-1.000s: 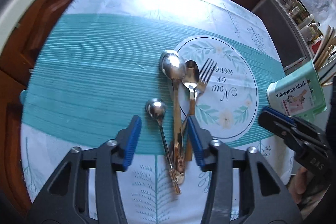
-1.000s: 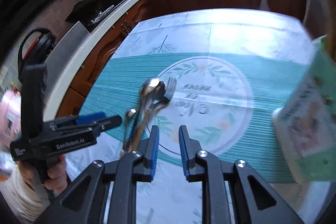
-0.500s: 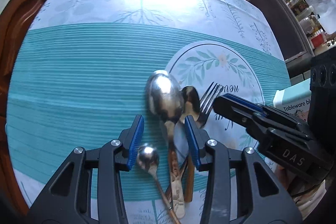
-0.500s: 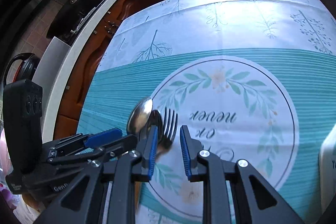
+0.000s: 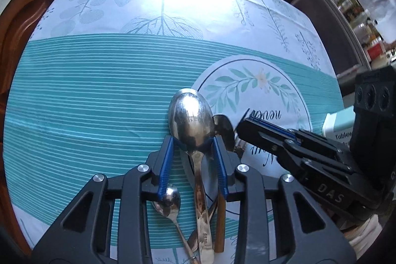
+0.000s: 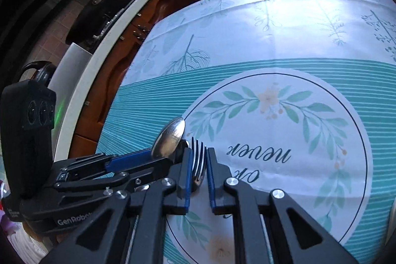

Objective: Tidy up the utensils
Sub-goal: 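Grasp the large spoon with the left gripper while the right gripper grasps the fork, then lift the spoon and fork and drop them into the green holder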

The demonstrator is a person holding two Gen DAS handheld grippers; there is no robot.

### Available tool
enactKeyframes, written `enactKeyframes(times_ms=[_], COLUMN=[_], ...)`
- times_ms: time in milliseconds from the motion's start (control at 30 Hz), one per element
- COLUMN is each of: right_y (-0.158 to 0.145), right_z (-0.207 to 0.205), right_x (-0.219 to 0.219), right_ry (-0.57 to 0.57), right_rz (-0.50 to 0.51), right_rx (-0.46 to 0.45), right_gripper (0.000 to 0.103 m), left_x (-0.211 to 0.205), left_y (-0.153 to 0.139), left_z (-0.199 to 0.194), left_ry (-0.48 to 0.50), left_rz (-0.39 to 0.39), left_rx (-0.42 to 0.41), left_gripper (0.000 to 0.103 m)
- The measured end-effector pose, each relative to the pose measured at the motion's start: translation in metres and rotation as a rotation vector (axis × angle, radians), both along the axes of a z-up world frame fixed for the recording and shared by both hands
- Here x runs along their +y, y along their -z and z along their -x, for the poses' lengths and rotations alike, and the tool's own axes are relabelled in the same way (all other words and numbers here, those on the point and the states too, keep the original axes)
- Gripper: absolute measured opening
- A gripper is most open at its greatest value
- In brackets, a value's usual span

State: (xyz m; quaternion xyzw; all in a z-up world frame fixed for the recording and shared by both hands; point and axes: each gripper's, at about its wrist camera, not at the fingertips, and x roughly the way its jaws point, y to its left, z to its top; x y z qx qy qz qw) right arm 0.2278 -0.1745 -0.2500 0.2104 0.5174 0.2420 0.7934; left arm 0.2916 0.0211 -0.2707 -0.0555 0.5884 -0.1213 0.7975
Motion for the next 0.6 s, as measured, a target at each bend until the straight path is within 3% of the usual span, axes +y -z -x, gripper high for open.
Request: enactKeyframes(times_ms=[33,133,233,367,600], right_y=[-0.002,-0.012,-0.022,-0.039,-0.08], right_z=[0.001,0.008,0.015,0.028,0.066], right_x=[-0.001,-0.006,-0.01,-0.013,-0.024], right_ry=[0.003,0.012,0.017,0.029,0.07], right_rz=[-0.001,-0.001,0.011,0.048,0.171], right_rx=[-0.012,-0.05,-0.087,-0.156,-0.339], right_gripper=[0.005,0.003,0.001,0.002,0.002], left_x=[0.0,-0.002,0.0,0.001,0.001], left_y=[0.0,-0.006,-0.012,-0.027,-0.08], left_z=[0.002,0.009,0.015,0.027,0.062], left_ry=[-0.004,-0.015,-0.038,-0.051,-0.071], left_rz=[0.004,-0.021,0.015,0.006,-0.04], left_rx=[-0.004,-0.047,-0.068,-0.135,-0.313], left_gripper=[0.007,0.0,0.0,0.0,0.0])
